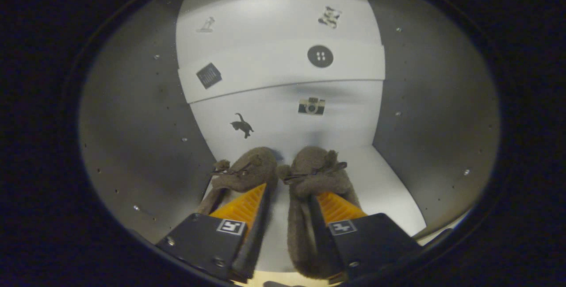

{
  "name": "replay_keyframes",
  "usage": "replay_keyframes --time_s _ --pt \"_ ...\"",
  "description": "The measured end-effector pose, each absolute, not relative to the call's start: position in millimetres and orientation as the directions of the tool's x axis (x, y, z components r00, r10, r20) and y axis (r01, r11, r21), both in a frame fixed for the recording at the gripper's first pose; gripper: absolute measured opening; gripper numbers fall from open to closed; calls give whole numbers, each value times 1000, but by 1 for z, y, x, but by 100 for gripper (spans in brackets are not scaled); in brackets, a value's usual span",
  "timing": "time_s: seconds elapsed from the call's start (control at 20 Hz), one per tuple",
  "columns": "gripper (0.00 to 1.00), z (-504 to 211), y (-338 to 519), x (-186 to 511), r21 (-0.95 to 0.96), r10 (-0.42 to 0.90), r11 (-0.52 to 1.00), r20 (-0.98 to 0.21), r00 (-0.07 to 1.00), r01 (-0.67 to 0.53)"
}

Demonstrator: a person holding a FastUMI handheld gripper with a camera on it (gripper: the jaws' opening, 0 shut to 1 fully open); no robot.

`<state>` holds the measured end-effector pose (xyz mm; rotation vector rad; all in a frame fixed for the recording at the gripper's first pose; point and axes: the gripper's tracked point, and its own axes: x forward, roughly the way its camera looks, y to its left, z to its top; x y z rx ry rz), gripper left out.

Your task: Open the shoe cabinet door, grab the shoes and put them into the shoe cabinet, then close the shoe cabinet door.

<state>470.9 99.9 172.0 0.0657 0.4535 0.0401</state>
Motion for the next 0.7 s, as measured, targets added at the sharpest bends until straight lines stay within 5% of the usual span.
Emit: replay_keyframes --time_s 0.2,0.7 --pt "80 193 101 424 5 29 1000 -322 946 -28" --pt "98 231 109 230 32 133 991 -202 970 -129"
